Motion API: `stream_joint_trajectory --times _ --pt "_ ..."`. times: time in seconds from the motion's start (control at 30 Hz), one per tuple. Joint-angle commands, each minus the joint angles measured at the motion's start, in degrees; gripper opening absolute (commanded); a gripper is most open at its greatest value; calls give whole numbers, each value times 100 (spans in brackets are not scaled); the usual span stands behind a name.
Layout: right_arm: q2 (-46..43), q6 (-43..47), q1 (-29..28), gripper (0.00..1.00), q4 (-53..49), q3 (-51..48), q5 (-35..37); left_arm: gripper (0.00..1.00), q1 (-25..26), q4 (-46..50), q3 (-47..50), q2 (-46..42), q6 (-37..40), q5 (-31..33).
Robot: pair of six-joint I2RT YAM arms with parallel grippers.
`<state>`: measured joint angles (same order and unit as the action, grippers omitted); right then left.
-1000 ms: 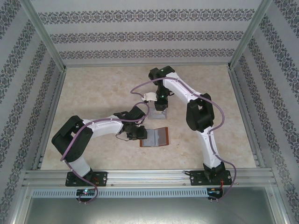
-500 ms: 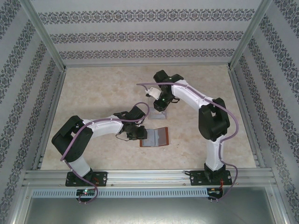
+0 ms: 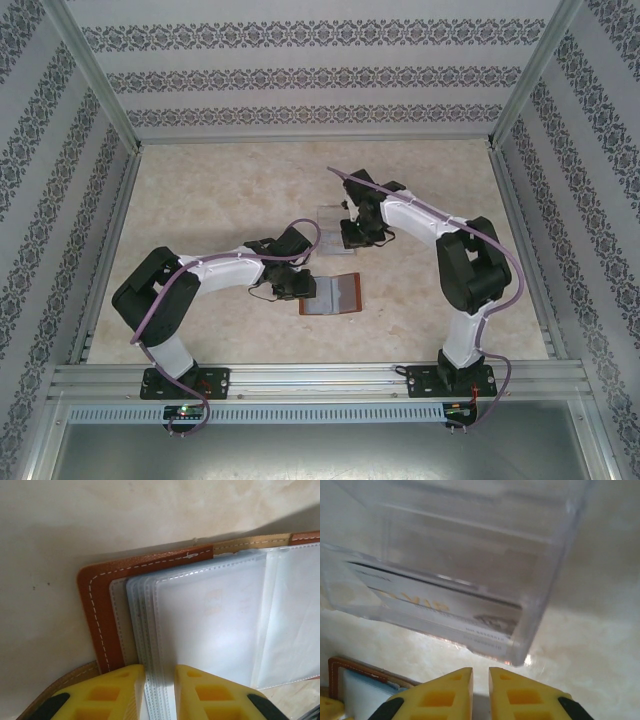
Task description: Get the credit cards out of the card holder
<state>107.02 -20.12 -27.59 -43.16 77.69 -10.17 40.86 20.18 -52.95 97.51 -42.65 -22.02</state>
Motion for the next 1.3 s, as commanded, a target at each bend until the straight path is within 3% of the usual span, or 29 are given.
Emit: stream_joint_trajectory --times 0.0,0.77,1.27 --pt "-434 -1015 -1 17 150 -263 -187 24 71 240 48 276 63 -70" --pt "-2044 -2094 -839 15 767 -1848 -710 24 71 223 99 -10 -33 -7" --pt "-1902 -2460 -1197 14 1363 -2234 -998 16 71 258 232 -261 -116 195"
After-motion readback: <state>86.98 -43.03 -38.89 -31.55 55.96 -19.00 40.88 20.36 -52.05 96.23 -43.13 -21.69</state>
